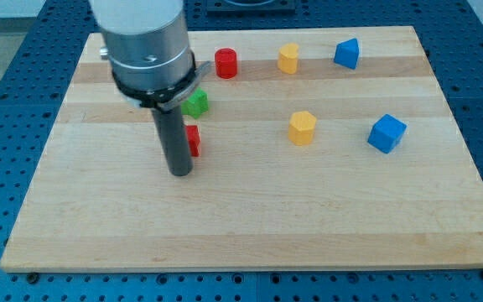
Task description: Push the red star parallel to the hexagon
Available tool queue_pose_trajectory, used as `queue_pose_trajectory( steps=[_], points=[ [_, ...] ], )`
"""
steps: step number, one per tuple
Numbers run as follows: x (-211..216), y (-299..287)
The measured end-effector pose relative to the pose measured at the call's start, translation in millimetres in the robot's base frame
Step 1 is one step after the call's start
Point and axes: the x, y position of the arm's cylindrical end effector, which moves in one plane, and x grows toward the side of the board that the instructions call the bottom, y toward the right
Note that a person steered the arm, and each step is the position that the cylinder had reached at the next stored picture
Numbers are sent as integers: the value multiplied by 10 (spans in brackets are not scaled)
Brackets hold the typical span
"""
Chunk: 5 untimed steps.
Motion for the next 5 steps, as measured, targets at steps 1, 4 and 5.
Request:
queue_pose_trajectory(
  steps=[1, 4, 5],
  points=[
    [264, -278],
    [-323, -424],
    [-327, -287]
  ],
)
